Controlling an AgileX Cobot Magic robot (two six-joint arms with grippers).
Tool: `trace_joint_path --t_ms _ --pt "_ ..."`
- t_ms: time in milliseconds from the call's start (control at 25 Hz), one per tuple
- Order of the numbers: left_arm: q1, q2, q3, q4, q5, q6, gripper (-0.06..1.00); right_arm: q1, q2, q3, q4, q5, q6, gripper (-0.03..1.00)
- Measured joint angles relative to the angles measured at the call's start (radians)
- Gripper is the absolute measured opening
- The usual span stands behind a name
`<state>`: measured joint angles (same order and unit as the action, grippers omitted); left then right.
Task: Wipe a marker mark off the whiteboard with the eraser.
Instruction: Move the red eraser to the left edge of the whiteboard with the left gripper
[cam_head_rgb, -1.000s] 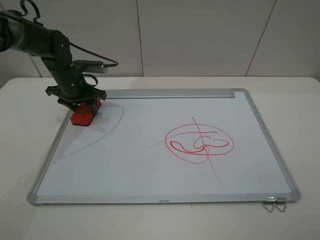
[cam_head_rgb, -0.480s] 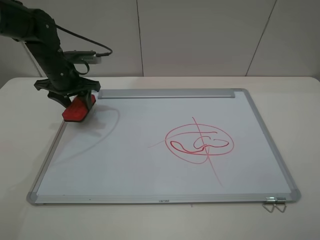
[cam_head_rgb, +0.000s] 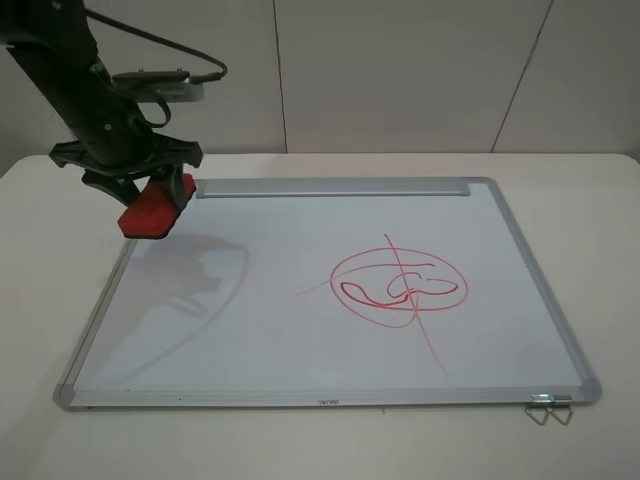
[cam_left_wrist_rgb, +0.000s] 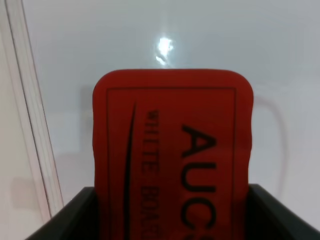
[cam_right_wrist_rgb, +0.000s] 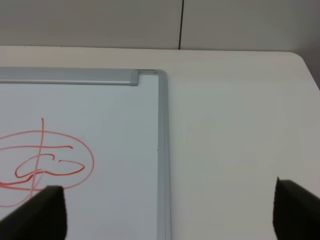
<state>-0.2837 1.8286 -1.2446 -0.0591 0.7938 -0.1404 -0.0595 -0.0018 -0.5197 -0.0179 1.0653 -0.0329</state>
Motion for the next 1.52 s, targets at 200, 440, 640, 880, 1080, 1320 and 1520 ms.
trace_joint_path --t_ms 200,440,640,880,1080,1320,1520 --pt "-0.064 -0.068 0.177 0.041 -0.101 -0.109 0.56 0.0 0.0 0.0 0.0 0.0 0.0 0.71" --pt "-0.141 -0.139 0.346 0.179 -0.177 -0.3 0.56 0.0 0.0 0.0 0.0 0.0 0.0 0.71" --pt "-0.183 -0.146 0.446 0.202 -0.288 -0.378 0.56 0.0 0.0 0.0 0.0 0.0 0.0 0.71" --pt "-0.188 -0.147 0.527 0.207 -0.419 -0.42 0.56 0.0 0.0 0.0 0.0 0.0 0.0 0.71" --pt "-0.188 -0.147 0.531 0.225 -0.449 -0.421 0.56 0.0 0.0 0.0 0.0 0.0 0.0 0.71" --pt "-0.189 -0.147 0.532 0.23 -0.445 -0.424 0.57 0.0 0.0 0.0 0.0 0.0 0.0 0.71" --pt "-0.189 -0.147 0.532 0.23 -0.448 -0.424 0.73 0.0 0.0 0.0 0.0 0.0 0.0 0.71"
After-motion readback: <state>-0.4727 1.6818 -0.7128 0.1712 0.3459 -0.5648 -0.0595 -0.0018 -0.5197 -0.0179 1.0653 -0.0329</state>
